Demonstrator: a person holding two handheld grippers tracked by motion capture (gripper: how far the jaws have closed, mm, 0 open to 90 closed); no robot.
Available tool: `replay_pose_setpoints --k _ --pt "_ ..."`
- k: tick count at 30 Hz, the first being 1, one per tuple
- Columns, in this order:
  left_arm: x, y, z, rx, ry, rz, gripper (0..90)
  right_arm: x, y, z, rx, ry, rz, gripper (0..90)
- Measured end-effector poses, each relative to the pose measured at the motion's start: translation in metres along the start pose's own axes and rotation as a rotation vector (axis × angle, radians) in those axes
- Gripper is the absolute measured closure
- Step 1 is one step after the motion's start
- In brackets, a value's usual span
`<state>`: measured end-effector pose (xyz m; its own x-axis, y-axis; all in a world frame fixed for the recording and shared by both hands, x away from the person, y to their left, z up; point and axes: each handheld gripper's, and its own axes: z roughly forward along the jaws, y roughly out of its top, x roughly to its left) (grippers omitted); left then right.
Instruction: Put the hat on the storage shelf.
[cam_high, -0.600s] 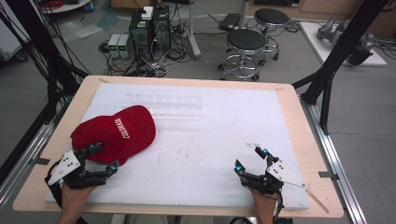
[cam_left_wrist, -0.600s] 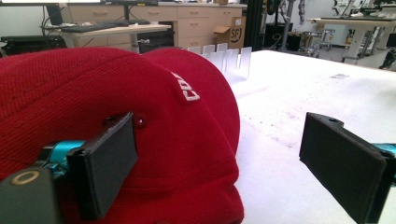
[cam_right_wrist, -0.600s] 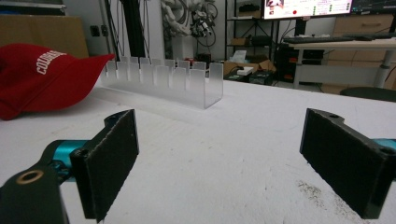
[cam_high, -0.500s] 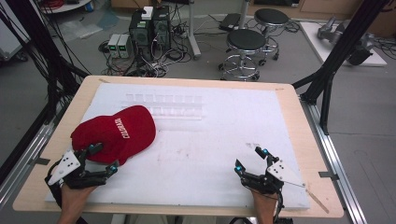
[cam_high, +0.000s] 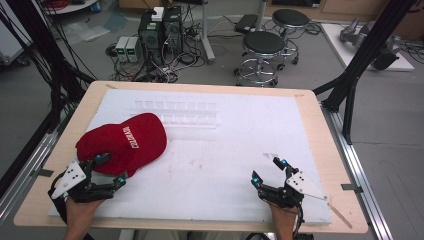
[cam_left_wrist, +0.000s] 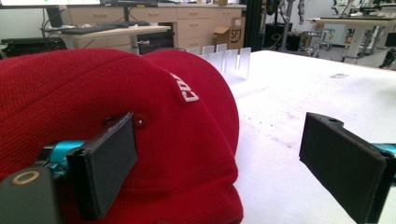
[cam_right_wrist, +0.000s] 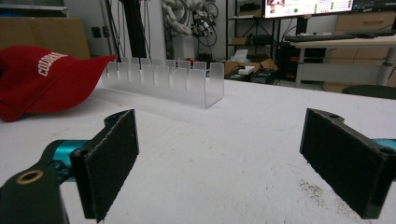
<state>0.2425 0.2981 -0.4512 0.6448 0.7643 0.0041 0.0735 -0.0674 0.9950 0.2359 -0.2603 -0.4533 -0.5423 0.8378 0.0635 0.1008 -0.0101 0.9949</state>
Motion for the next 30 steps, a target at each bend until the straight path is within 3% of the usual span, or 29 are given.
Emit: replay_pose_setpoints --k 9,13,15,20,26,30 --pt "0.0 0.0 0.0 -0.005 -0.005 0.001 11.5 0.0 0.0 0.0 0.001 0.001 -0.002 10.6" --pt "-0.002 0.002 -0.001 0.025 -0.001 0.033 11.5 0.0 0.0 0.0 0.0 0.001 -0.003 10.6" --pt "-0.002 0.005 -0.003 0.01 -0.008 0.036 11.5 0.0 0.0 0.0 -0.001 0.001 -0.003 10.6" --pt "-0.003 0.011 -0.008 -0.018 -0.043 -0.008 11.5 0.0 0.0 0.0 0.002 0.0 0.002 10.6" --pt "-0.006 0.024 -0.014 -0.025 -0.057 0.029 11.5 0.0 0.0 0.0 -0.003 0.0 -0.008 10.6" --pt "-0.006 0.036 -0.02 -0.003 -0.059 0.063 11.6 0.001 0.0 0.0 -0.002 -0.001 -0.012 10.6"
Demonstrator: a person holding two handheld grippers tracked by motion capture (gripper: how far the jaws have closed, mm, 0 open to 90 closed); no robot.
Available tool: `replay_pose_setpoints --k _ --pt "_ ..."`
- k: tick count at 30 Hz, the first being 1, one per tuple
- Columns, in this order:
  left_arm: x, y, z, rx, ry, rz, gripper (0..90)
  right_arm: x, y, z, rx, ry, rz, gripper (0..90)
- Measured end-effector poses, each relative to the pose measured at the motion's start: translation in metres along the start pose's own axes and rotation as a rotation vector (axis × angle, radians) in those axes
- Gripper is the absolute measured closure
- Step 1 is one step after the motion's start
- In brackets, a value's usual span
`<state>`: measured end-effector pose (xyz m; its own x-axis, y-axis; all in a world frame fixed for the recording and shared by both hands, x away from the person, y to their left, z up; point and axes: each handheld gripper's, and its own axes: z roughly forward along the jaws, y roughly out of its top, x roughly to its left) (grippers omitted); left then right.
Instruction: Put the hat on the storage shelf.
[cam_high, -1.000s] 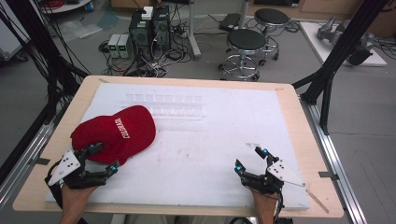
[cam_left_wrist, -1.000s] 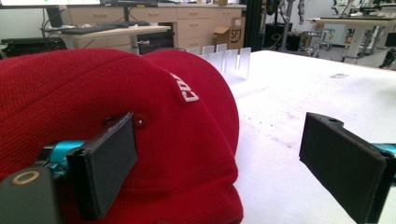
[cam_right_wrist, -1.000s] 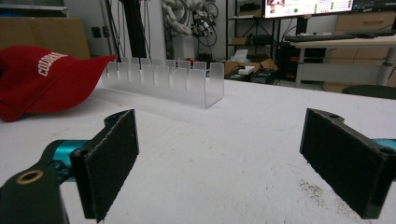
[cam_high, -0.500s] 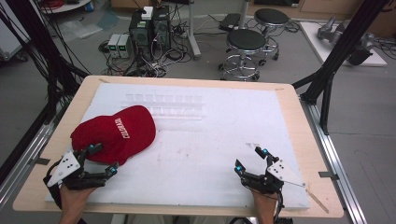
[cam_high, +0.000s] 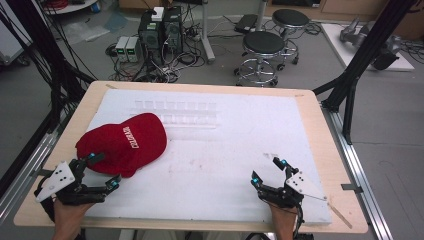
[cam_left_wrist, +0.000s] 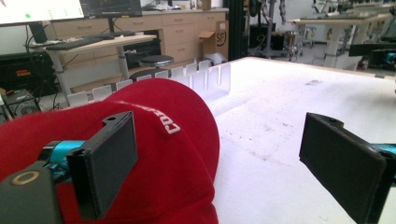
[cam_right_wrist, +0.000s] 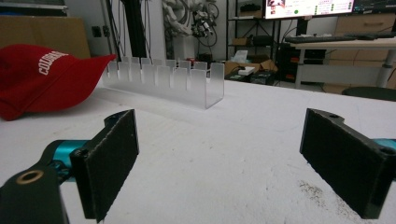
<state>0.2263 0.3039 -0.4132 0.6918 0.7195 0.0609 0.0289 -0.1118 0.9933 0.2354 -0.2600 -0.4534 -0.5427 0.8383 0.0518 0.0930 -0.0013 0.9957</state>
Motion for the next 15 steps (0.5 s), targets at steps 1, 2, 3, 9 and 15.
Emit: replay_pose_setpoints --k 1,2,3,9,15 --pt "0.001 0.002 -0.001 0.001 0.004 0.005 11.6 0.0 0.0 0.0 0.0 0.0 0.0 10.6" --pt "0.002 0.005 -0.003 -0.003 0.006 0.009 11.6 0.0 0.0 0.0 0.0 -0.001 0.001 10.6" --pt "0.003 0.007 -0.005 -0.005 0.006 0.01 11.6 0.0 0.0 0.0 0.0 -0.002 0.001 10.6" --pt "0.013 0.02 -0.014 0.008 0.015 0.039 11.7 0.0 0.0 0.0 0.001 -0.001 0.002 10.6" --pt "0.029 0.035 -0.024 0.028 0.024 0.059 11.7 0.001 0.0 0.001 0.002 -0.002 0.001 10.6"
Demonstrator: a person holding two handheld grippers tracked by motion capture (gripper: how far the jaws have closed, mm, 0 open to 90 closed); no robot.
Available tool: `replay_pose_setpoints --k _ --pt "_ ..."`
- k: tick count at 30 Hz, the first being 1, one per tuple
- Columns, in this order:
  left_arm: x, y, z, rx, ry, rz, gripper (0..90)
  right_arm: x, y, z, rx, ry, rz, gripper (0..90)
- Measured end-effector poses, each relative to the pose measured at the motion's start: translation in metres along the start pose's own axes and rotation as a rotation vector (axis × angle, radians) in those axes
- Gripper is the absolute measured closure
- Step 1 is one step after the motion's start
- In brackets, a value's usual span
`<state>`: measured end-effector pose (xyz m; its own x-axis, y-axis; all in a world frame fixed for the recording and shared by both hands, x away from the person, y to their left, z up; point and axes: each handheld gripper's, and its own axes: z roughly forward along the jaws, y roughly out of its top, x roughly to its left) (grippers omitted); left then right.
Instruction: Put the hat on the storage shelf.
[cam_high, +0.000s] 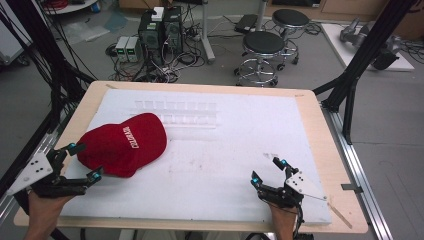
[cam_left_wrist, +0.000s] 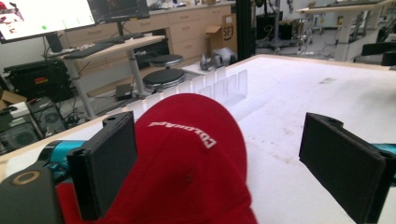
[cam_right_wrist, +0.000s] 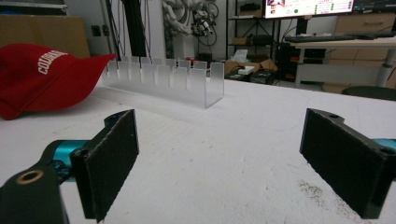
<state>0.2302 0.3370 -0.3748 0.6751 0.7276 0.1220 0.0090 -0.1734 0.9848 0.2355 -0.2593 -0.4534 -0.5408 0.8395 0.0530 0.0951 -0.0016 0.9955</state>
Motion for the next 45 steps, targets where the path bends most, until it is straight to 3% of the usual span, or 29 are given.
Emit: replay_pose_setpoints --k 10,14,20,31,35,39,45 --pt "0.022 -0.001 -0.008 0.061 -0.001 0.009 11.6 0.0 0.0 0.0 -0.003 -0.001 -0.005 10.6" --pt "0.035 -0.009 -0.003 0.115 0.01 0.005 11.6 0.0 0.0 0.0 0.0 0.0 0.0 10.6" --pt "0.049 -0.024 0.004 0.152 -0.001 -0.025 11.6 0.0 0.0 0.0 -0.001 0.0 -0.005 10.6" --pt "0.056 -0.043 0.01 0.203 0.009 -0.055 11.6 0.0 0.0 0.0 -0.001 0.0 -0.007 10.6" --pt "0.058 -0.049 0.013 0.247 0.043 -0.082 12.3 0.0 0.0 0.0 -0.003 0.0 -0.006 10.6" --pt "0.058 -0.051 0.014 0.259 0.048 -0.088 17.1 0.0 0.0 0.0 -0.002 0.0 -0.005 10.6" --pt "0.057 -0.054 0.016 0.278 0.009 -0.082 31.0 0.001 0.0 -0.001 0.0 -0.001 0.0 10.6"
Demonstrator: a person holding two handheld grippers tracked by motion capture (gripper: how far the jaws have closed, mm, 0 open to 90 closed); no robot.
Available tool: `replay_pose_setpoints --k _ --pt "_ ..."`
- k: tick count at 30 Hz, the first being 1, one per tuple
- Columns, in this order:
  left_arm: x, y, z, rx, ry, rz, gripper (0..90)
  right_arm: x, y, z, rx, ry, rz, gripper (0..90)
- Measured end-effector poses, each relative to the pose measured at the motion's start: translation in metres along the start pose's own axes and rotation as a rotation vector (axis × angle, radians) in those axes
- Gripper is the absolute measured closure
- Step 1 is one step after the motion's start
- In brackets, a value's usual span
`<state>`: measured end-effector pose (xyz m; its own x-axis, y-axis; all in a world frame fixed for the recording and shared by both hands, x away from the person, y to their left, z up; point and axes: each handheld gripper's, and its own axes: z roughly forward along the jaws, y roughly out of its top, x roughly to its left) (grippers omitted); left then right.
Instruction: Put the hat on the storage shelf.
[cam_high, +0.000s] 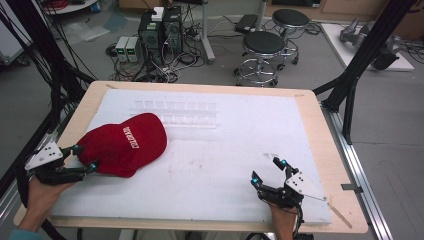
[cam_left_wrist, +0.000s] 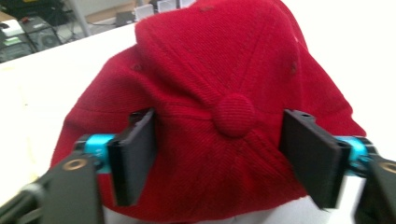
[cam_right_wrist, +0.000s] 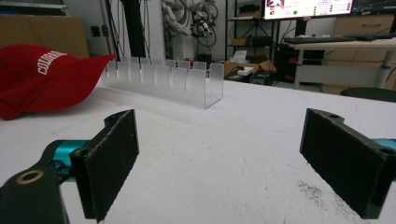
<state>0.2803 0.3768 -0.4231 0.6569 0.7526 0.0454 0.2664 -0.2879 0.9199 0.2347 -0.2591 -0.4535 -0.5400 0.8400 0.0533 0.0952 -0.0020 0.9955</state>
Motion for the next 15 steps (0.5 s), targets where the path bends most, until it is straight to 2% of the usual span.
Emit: replay_pose_setpoints --k 3,5,8,13,15 --pt "0.0004 -0.0007 0.0007 0.001 -0.011 -0.004 38.1 -0.0002 0.0 0.0001 -0.002 0.001 -0.004 10.6" --pt "0.0003 -0.0009 0.0008 -0.006 -0.027 -0.003 48.2 -0.0003 0.0 0.0 -0.003 0.0 -0.003 10.6" --pt "-0.001 -0.0003 0.0018 -0.014 -0.034 0.016 57.8 -0.0003 0.0001 -0.0001 -0.002 0.0 -0.001 10.6" --pt "-0.0028 0.0005 0.0021 -0.031 -0.039 0.026 71.4 -0.0004 0.0001 -0.0002 -0.002 0.001 0.002 10.6" --pt "-0.0032 0.0009 0.002 -0.034 -0.038 0.021 74.1 -0.0007 0.0001 -0.0001 -0.004 0.001 -0.001 10.6"
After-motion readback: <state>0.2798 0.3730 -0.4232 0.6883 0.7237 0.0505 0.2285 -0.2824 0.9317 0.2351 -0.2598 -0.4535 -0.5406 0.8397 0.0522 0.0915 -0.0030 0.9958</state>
